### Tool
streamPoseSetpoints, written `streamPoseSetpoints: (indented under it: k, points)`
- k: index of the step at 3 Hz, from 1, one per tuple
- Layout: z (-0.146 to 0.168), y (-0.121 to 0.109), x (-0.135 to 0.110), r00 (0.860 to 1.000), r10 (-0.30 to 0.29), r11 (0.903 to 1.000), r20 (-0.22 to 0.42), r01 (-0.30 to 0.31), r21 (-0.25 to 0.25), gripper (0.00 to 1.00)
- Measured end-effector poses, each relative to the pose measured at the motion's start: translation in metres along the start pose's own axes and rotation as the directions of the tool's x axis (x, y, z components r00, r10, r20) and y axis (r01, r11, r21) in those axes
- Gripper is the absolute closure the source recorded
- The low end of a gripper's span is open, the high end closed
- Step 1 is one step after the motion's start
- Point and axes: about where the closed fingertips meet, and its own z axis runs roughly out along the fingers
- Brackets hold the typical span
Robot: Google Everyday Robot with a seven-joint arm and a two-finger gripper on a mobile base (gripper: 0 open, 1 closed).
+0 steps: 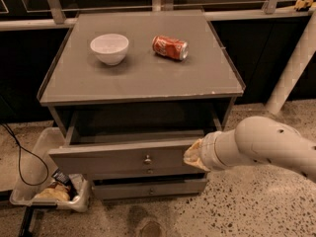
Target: Close top drawer
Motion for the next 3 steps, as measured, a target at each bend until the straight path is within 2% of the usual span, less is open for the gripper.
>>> streamPoseSetpoints:
  k: [1,2,3]
  points:
    - [0.026,-0.004,0.004,0.999,-0.018,0.9988,-0.030,0.017,-0.047,1.00]
    - [0.052,-0.027,0.004,0.998,-0.022,0.9976,-0.054,0.018,-0.067,1.00]
    - [0.052,-0.027,0.004,0.998,-0.022,0.9976,-0.054,0.018,-0.067,0.82]
